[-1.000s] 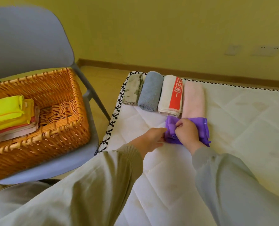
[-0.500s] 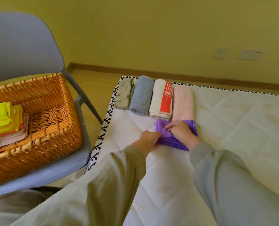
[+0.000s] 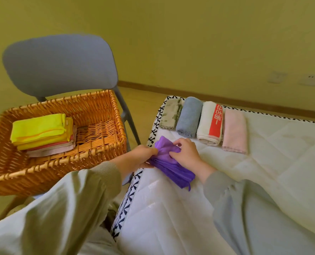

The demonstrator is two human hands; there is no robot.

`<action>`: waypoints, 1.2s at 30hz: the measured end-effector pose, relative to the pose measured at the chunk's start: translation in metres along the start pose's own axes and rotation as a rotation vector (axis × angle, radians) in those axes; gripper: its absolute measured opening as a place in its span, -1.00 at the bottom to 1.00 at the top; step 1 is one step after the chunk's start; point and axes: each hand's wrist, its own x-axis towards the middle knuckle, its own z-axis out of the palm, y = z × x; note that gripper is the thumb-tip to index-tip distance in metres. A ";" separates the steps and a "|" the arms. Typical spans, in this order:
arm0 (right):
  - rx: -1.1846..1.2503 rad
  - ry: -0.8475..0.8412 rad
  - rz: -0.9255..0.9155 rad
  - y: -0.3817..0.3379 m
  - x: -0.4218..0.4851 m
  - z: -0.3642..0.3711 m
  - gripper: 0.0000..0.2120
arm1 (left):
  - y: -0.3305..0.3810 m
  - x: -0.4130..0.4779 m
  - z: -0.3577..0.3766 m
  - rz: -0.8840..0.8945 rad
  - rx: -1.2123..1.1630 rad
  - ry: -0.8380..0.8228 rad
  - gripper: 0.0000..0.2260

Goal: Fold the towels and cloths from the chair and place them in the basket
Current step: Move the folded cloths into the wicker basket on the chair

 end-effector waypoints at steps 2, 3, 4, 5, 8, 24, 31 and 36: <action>0.047 -0.093 -0.001 -0.012 0.004 -0.007 -0.42 | 0.010 -0.013 -0.016 0.098 0.074 0.030 -0.90; 0.061 -0.156 -0.028 -0.018 0.006 -0.010 -0.35 | 0.014 -0.021 -0.023 0.134 0.109 0.031 -0.89; 0.069 -0.228 -0.075 -0.027 0.006 -0.013 -0.33 | 0.018 -0.029 -0.031 0.166 0.154 0.032 -0.88; 0.089 -0.300 -0.106 -0.034 0.006 -0.016 -0.37 | 0.021 -0.038 -0.036 0.193 0.211 0.025 -0.86; 0.181 -0.485 -0.128 -0.074 -0.003 -0.028 -0.60 | 0.029 -0.067 -0.058 0.288 0.234 0.031 -0.86; 0.730 -0.655 0.095 -0.236 -0.002 0.040 -0.59 | -0.007 -0.129 -0.227 0.406 -0.775 0.258 -0.85; 0.752 -0.359 0.078 -0.274 0.020 0.135 -0.79 | -0.046 -0.104 -0.296 0.237 -0.465 0.433 -0.68; 0.607 -0.424 0.102 -0.277 0.033 0.189 -0.82 | -0.067 -0.081 -0.338 0.146 -0.091 0.546 -0.37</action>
